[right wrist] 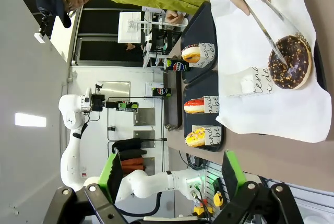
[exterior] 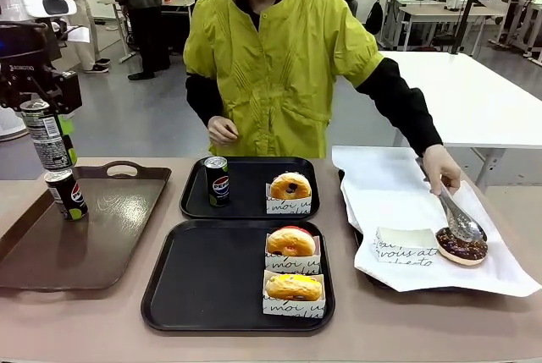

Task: Set up donuts and drinks on trays.
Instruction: Pick up one Pepsi coke from the Handle tray and place it on the Flat Tray without a Pepsi coke.

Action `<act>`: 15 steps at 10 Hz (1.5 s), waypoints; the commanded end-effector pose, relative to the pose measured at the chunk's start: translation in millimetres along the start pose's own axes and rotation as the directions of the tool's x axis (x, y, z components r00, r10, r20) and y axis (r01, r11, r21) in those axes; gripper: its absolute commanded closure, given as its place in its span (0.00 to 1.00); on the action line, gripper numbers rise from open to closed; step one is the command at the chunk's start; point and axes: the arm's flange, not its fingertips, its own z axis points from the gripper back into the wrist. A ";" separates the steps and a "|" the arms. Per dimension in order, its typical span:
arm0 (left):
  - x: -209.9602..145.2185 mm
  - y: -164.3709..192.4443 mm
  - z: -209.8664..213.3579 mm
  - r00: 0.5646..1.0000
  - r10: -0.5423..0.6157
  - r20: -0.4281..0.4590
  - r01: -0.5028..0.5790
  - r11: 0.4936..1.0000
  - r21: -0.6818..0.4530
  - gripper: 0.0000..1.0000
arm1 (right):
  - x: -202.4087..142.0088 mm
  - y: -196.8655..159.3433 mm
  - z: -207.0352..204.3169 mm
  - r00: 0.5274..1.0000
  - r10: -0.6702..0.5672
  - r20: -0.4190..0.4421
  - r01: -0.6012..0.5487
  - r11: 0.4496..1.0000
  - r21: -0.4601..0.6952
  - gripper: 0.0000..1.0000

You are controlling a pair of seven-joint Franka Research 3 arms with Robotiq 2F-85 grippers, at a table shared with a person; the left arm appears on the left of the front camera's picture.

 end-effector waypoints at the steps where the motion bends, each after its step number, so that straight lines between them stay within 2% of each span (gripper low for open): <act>1: 1.1 -1.3 4.6 1.000 -0.006 0.013 0.006 1.000 -0.001 1.00 | -0.2 0.7 0.4 1.000 0.004 0.000 -0.004 1.000 0.006 0.00; 2: 1.1 -1.3 4.6 1.000 -0.006 0.013 0.006 1.000 -0.001 1.00 | -0.2 0.7 0.4 1.000 0.004 0.000 -0.004 1.000 0.006 0.00; 3: 0.1 -0.9 0.1 1.000 -0.002 0.000 0.002 1.000 0.000 0.41 | -0.2 0.7 0.4 1.000 0.004 0.000 -0.004 1.000 0.006 0.00; 5: -5.9 -22.1 -0.7 0.996 -0.081 -0.037 0.080 0.996 -0.047 0.41 | -0.2 0.7 0.4 1.000 0.004 0.000 -0.004 1.000 0.006 0.00; 6: -19.6 -37.4 -3.3 0.993 -0.112 -0.044 0.108 0.992 -0.071 0.41 | -0.2 0.7 0.4 1.000 0.004 0.000 -0.004 1.000 0.006 0.00; 7: -29.5 -63.7 -7.6 0.986 -0.164 -0.010 0.163 0.984 -0.072 0.41 | -0.2 0.7 0.4 1.000 0.004 0.000 -0.004 1.000 0.006 0.00; 10: -19.7 -131.9 -43.8 0.962 -0.272 -0.018 0.271 0.961 -0.056 0.41 | -0.2 0.7 0.4 1.000 0.004 0.000 -0.004 1.000 0.006 0.00; 12: -1.0 -165.6 -80.0 0.939 -0.343 0.010 0.343 0.937 -0.069 0.41 | -0.2 0.7 0.4 1.000 0.004 0.000 -0.004 1.000 0.006 0.00; 14: 14.1 -175.5 -108.1 0.920 -0.391 -0.008 0.389 0.916 -0.097 0.41 | -0.2 0.7 0.4 1.000 0.004 0.000 -0.004 1.000 0.006 0.00; 15: -6.4 -157.8 -92.6 0.894 -0.439 -0.094 0.429 0.897 -0.110 0.41 | -0.2 0.7 0.4 1.000 0.004 0.000 -0.004 1.000 0.006 0.00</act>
